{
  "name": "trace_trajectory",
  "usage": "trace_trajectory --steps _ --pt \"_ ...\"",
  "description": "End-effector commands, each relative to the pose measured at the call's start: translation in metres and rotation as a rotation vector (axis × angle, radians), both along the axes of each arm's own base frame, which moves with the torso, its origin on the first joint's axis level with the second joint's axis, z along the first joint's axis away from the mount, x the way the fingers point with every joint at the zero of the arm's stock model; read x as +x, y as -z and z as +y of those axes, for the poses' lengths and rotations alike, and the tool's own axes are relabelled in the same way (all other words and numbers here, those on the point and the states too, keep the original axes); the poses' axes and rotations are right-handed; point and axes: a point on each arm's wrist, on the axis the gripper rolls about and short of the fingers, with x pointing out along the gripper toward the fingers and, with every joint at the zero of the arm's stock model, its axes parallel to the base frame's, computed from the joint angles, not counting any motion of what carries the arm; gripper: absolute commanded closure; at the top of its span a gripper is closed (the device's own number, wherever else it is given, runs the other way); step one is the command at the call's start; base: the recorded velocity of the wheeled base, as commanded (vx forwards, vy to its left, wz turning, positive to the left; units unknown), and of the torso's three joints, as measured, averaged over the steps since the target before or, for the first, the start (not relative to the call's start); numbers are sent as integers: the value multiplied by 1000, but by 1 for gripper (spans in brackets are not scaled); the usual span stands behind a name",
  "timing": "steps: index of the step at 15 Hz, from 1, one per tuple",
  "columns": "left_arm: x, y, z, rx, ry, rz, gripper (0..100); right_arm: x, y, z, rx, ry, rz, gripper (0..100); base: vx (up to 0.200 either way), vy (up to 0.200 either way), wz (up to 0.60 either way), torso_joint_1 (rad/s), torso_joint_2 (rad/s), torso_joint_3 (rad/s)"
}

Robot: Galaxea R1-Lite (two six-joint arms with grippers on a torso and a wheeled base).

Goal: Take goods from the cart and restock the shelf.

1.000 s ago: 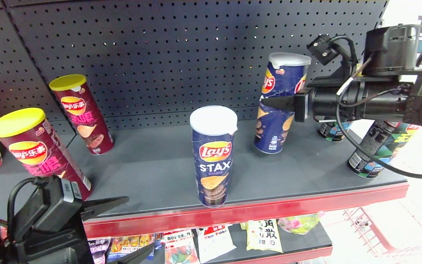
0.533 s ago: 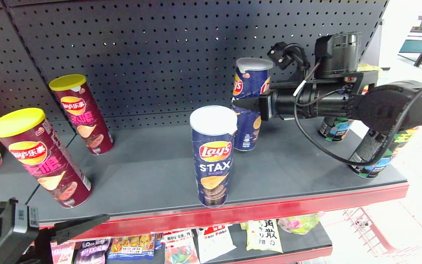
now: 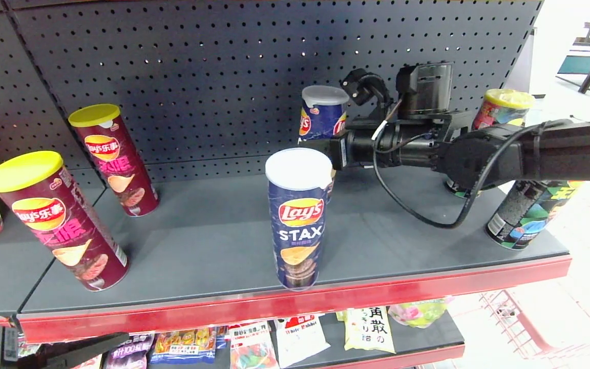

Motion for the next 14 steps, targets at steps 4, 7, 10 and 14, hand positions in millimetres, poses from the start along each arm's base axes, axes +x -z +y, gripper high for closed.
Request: trace_trajectory --steps 4,7,10,14 --pt "-5 -2 3 -16 -4 -32 0 6 12 17 0 -27 8 100 0 0 0 0 0 0" --pt "-5 -2 3 -15 -4 -30 0 7 16 19 -9 -26 16 100 0 0 0 0 0 0" --pt "-5 -2 3 -15 -4 -30 0 5 18 22 -11 -32 21 100 0 0 0 0 0 0" --pt "-5 -2 3 -15 -2 -30 0 2 20 19 -16 -30 32 0 0 0 0 0 0 0"
